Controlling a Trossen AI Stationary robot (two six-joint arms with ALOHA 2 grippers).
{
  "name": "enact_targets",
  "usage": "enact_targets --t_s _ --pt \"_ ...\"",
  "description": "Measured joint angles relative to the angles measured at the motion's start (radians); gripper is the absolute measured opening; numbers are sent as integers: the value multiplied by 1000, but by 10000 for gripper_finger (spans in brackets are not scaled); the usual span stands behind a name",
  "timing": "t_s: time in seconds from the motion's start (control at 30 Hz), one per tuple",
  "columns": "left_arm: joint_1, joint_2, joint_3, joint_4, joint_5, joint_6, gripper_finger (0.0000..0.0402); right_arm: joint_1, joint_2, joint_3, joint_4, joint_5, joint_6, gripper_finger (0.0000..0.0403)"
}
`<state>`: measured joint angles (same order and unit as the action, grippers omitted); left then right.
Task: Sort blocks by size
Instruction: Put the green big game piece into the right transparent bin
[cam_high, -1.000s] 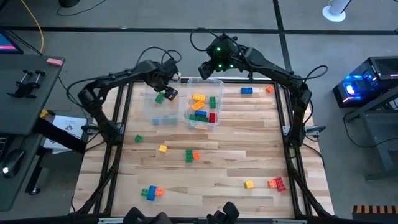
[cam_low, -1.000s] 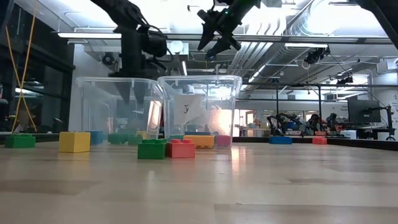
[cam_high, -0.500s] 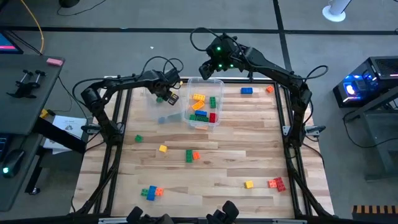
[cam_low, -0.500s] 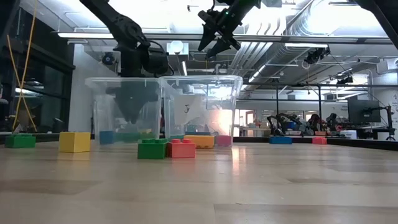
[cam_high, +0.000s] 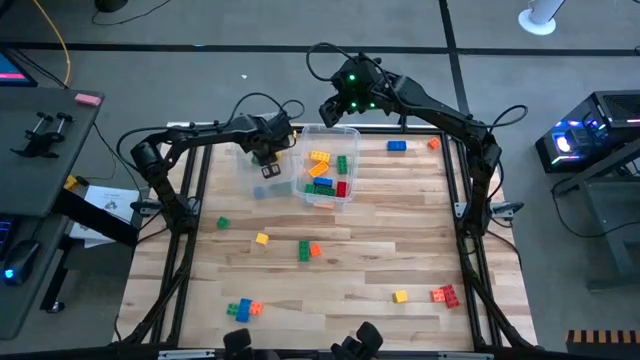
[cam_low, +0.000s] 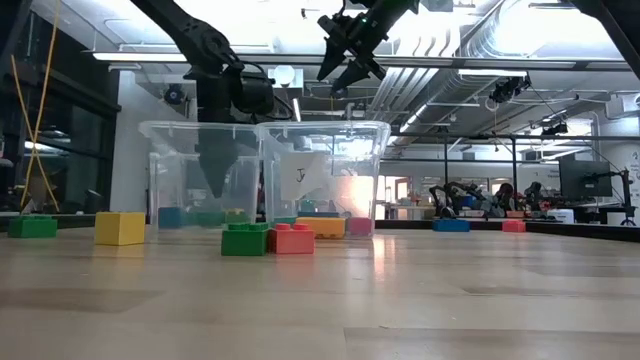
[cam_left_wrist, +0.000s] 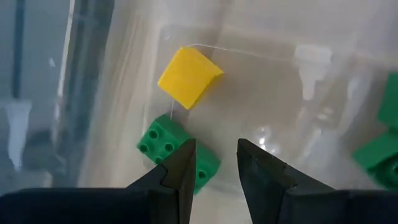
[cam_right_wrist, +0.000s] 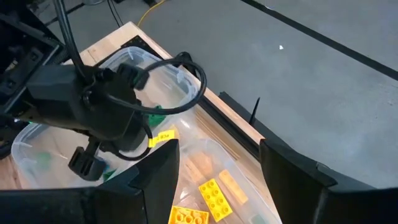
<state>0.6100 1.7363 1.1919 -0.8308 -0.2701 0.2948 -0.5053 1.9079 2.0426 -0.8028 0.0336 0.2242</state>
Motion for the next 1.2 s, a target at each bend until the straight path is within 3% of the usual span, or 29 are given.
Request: enact_targets --t_s 0.1,0.27,0.57,0.8,1.2 --pt "6 0 0 6 -22 96 103 0 0 0 1 0 2 218" --pt "30 9 0 8 -90 106 99 0 0 0 0 0 2 218" --pt "51 96 0 -38 -108 47 8 2 0 0 0 -1 2 218" --pt "50 149 3 -30 -203 2 2 2 0 0 -1 -18 3 218" --pt "-6 77 0 -85 4 11 0 2 0 0 0 -19 -23 218"
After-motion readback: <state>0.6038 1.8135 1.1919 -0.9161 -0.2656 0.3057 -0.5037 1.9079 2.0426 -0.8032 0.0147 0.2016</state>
